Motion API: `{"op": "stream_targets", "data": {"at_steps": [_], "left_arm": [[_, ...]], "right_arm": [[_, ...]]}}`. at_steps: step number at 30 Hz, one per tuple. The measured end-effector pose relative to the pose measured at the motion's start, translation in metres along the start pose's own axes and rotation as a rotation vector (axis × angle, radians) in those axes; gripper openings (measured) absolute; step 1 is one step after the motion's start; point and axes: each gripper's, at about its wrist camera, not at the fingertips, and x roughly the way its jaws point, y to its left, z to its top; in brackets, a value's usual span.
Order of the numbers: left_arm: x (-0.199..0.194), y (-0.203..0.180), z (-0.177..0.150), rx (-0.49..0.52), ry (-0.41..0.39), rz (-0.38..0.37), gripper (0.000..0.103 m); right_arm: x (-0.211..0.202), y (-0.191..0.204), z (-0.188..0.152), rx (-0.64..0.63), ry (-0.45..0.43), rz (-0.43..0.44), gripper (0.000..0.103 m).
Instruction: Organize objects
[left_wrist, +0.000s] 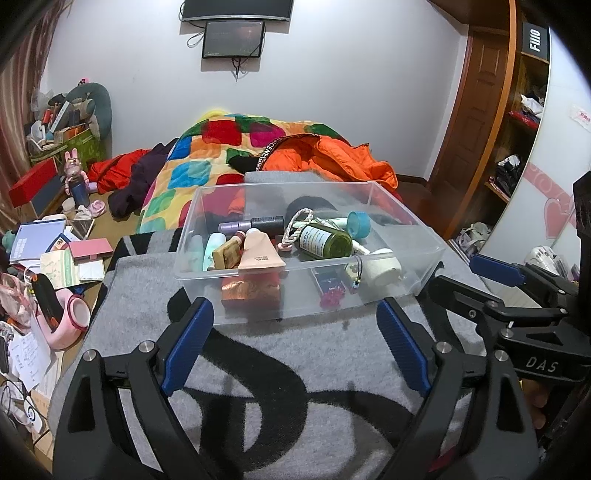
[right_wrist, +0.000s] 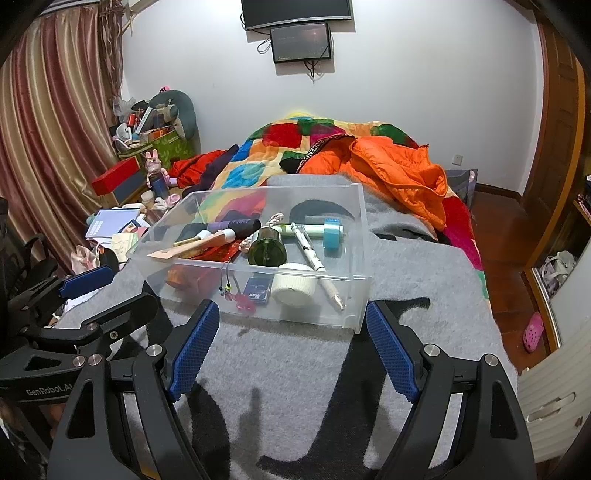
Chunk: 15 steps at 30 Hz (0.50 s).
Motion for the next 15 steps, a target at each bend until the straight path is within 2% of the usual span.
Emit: {"op": "stream_targets", "data": {"at_steps": [15], "left_arm": [[0.003, -0.0006, -0.0025, -0.002, 0.025, -0.014, 0.096]], "right_arm": [[-0.0016, 0.0016, 0.0006, -0.003, -0.005, 0.003, 0.08]]}}
